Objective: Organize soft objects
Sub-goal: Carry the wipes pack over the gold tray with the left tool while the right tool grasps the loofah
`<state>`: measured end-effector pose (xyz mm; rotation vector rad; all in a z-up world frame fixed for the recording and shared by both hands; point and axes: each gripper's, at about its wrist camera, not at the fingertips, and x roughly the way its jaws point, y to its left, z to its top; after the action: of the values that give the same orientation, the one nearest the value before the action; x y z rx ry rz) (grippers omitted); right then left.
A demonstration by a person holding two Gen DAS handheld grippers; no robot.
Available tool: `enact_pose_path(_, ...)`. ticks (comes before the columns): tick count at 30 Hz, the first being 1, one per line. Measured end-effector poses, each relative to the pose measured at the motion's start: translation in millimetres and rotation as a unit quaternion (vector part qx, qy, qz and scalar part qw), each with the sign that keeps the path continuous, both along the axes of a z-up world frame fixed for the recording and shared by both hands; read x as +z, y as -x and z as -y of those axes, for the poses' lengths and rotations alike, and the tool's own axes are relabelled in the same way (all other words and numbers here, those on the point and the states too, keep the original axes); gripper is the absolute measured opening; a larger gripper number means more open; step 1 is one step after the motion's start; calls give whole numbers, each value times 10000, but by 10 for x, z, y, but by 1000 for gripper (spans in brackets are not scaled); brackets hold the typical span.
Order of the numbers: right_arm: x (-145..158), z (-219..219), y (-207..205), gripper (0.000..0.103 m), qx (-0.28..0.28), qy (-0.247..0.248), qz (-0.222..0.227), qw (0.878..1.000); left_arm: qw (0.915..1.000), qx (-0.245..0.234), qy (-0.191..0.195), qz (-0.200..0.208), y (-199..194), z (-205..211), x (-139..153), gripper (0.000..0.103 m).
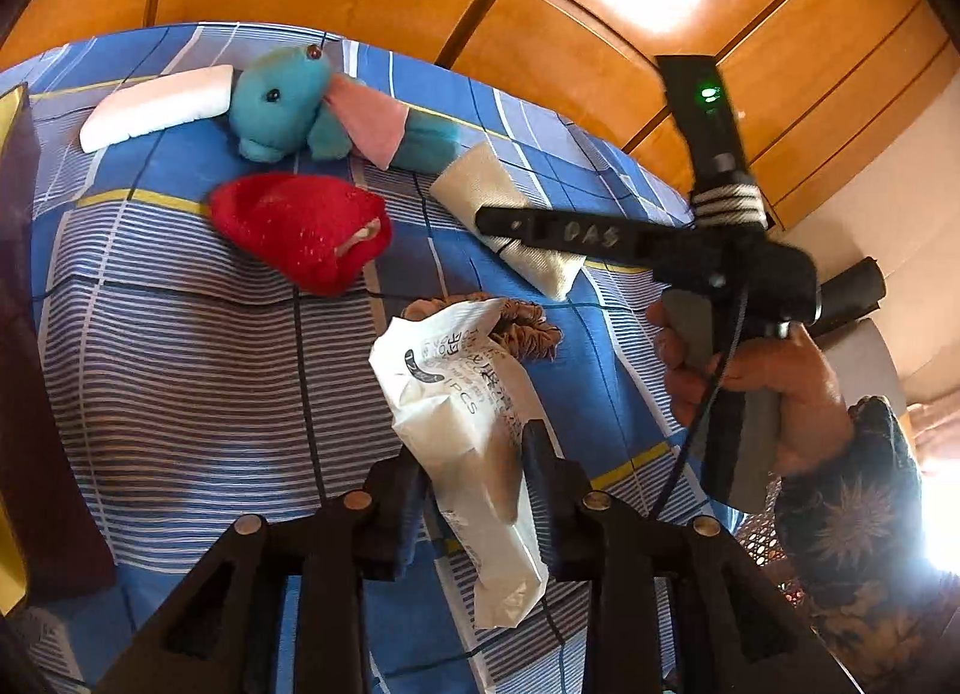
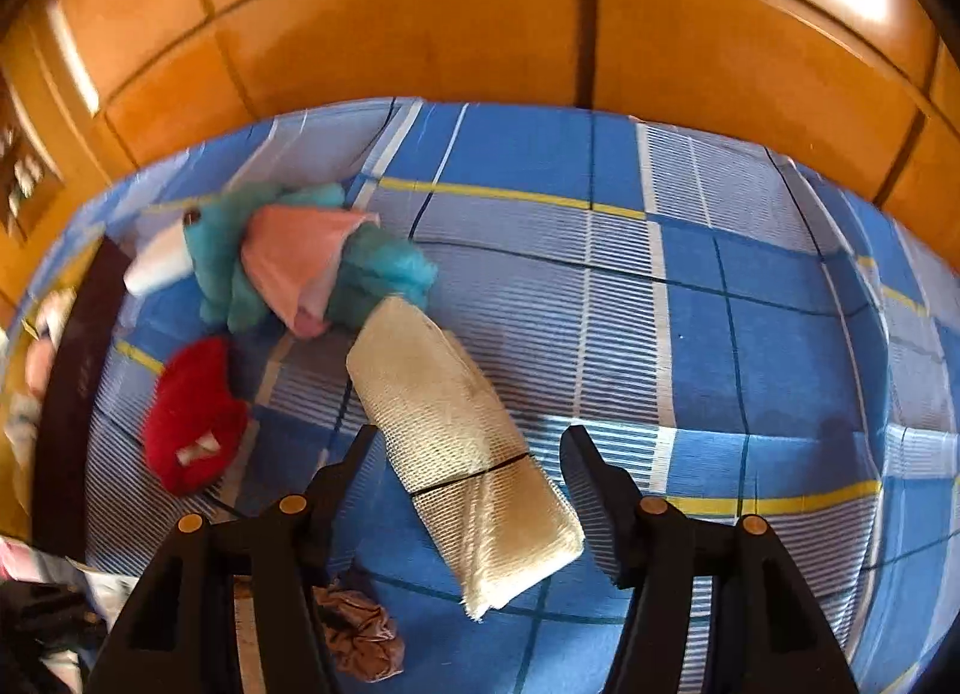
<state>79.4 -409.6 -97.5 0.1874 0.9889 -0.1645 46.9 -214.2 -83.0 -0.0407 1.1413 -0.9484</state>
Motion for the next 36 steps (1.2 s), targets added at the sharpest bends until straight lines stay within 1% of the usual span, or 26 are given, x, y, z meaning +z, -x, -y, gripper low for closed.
enact_pose_path(2,-10,-63,8,54,116,233,1,9997,9999,-86,48,87,36,13,37,25)
enact_pose_path(4,-7,-93,22,52,160,348,13,9993,9995,-209,144,192,105,31,93,23)
enact_pose_path(8,-19,-41,37,52,101,201,-4,9997,9971,-364,98,660,256,58,220,21)
enact_pose_path(12,-12,16,49,53,52,61,-14,10000,9957,-376,5,847,328,60,276,21)
enact_pose_path(17,-23,-18,72,53,121,180,-7,9998,9937,-362,-95,1061,425,-21,363,20)
enact_pose_path(22,-37,-104,69,53,202,452,0,9988,9921,-239,-74,1227,479,-184,487,19)
enact_pose_path(27,-47,-179,65,52,279,706,-42,9971,9915,-27,10,1302,477,-349,586,19)
enact_pose_path(29,-74,-188,58,52,287,741,-111,9968,9913,62,48,1312,460,-420,626,19)
enact_pose_path(32,-88,-165,58,52,221,641,-159,9976,9908,181,96,1336,442,-520,688,19)
enact_pose_path(36,-86,-194,63,51,227,755,-139,9968,9892,400,220,1392,427,-725,815,19)
